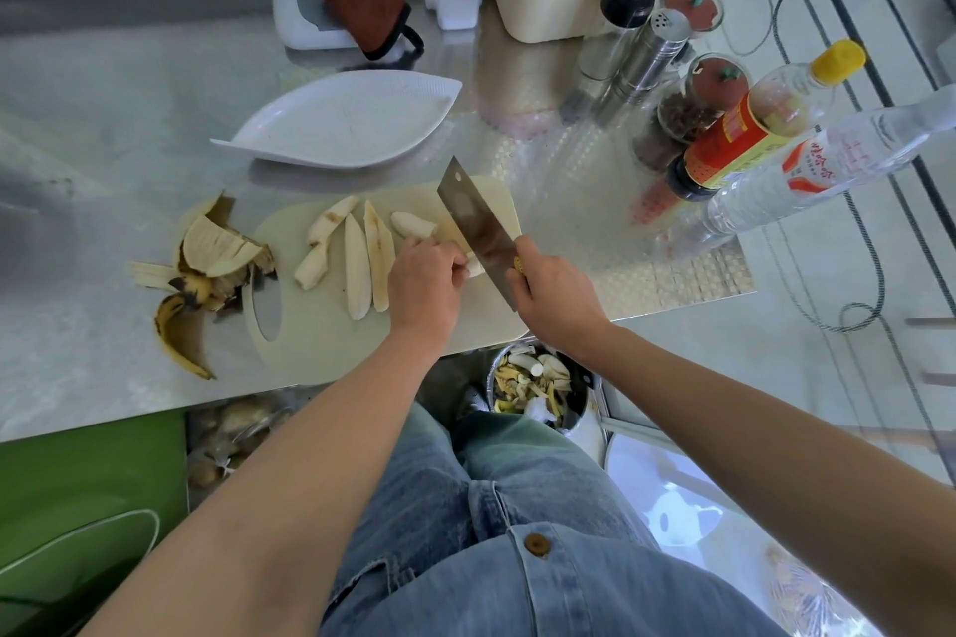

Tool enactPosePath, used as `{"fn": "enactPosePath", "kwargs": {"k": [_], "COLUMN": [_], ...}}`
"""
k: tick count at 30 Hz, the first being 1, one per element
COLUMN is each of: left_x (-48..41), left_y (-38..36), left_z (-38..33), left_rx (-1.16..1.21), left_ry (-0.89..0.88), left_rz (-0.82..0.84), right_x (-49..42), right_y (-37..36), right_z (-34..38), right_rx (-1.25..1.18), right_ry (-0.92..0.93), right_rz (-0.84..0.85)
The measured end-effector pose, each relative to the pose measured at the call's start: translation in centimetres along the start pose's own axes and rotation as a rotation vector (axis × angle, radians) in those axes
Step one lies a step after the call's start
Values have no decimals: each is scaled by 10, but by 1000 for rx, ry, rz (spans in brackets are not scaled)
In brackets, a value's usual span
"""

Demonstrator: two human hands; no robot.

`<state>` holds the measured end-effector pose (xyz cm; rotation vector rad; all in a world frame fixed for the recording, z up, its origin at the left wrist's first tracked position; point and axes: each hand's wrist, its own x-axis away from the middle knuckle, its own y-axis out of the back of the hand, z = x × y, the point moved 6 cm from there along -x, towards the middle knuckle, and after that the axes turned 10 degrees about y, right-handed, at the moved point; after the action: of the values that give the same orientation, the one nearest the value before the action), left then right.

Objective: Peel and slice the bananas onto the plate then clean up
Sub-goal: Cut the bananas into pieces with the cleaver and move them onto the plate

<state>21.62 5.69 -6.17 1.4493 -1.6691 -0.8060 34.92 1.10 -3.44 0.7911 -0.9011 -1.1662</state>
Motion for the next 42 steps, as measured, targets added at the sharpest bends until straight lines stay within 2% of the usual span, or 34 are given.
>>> {"fn": "enactPosePath", "kwargs": {"k": [9,17,24,30,39,42], "left_x": [-1,-2,-4,-4,-5,-5], "left_y": [-1,-3,-5,-5,-7,-6], "left_z": [1,2,3,3,2,2], "left_rx": [7,10,18,18,19,18], "left_ry": [0,5,26,23,25,27], "left_rz": [-4,-6,-3,-6,-8,-6], "right_x": [8,7,5,5,7,8], "right_y": [-8,0,-3,2,-6,-5], "right_z": [-2,-3,-4,-5,-4,-3], "right_rx": [30,1,10,-26,28,31], "right_ry": [-15,-9,-1,-24,-27,-27], "right_rz": [53,-25,0,-41,79,73]}}
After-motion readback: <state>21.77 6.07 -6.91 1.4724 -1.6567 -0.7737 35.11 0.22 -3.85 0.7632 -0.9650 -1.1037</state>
